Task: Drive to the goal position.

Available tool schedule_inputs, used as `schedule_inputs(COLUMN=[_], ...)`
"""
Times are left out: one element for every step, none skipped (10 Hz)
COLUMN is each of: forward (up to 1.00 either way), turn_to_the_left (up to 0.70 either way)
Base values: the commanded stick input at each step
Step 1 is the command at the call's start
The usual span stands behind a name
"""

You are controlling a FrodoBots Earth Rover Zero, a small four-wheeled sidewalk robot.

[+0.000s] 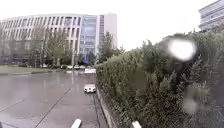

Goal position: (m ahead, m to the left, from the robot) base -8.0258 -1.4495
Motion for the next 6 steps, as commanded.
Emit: schedule_inputs(forward=[0.04,0.04,0.04,0.04,0.04,0.04], turn_to_the_left=[0.00,0.00,0.00,0.00,0.00,0.00])
